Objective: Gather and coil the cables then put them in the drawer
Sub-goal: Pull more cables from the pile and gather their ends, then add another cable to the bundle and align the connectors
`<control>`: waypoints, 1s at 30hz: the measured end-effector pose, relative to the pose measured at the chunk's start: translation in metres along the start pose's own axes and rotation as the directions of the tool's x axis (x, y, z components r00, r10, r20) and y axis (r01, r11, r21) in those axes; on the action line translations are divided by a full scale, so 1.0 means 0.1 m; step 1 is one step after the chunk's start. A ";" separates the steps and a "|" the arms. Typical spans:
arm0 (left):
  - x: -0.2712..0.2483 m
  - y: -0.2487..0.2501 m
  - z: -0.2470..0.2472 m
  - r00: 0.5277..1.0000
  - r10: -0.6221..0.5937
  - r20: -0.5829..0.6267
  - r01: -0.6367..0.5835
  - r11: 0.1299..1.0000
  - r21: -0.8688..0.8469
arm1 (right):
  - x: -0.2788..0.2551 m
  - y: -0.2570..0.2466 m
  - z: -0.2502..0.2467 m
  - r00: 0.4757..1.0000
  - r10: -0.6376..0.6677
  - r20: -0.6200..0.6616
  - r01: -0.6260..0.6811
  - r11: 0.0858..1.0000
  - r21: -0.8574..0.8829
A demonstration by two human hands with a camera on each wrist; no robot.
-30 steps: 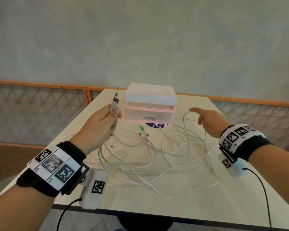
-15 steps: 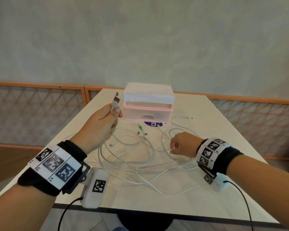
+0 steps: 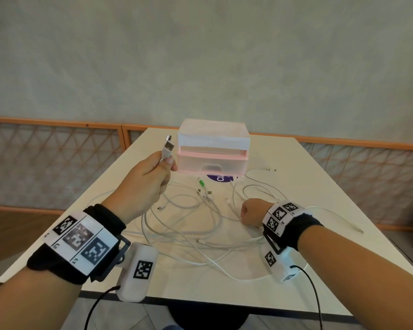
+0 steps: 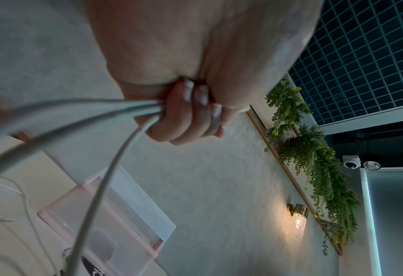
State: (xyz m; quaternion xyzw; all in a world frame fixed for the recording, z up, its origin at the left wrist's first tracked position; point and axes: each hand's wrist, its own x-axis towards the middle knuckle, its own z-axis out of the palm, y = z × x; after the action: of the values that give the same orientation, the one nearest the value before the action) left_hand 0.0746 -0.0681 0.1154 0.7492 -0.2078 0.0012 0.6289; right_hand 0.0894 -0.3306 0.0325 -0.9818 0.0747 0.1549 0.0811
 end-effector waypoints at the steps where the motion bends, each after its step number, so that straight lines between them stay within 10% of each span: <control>1: -0.01 0.00 0.00 1.000 0.003 -0.001 -0.003 1.000 0.001 | -0.01 0.00 -0.01 1.000 0.010 0.005 -0.010 1.000 0.013; 17: -0.02 0.02 0.04 1.000 0.001 -0.013 0.000 0.999 0.044 | -0.40 0.10 -0.76 0.970 -0.075 -0.232 0.127 0.969 0.213; 24: 0.05 0.03 0.34 0.996 -0.061 -0.058 0.051 0.985 -0.163 | -0.92 -0.26 -0.81 0.849 -0.135 -0.511 0.527 0.278 0.803; 30: 0.04 0.15 0.51 0.997 -0.060 -0.039 0.045 0.951 -0.307 | -1.02 -0.59 -0.60 0.875 -0.200 -0.441 0.464 0.086 0.882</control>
State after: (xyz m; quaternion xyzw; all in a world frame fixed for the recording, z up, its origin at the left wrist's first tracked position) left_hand 0.0603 -0.1189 0.1201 0.6480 -0.1703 -0.0298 0.7418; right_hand 0.0216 -0.2711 0.1289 -0.6978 -0.0617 -0.0546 0.7115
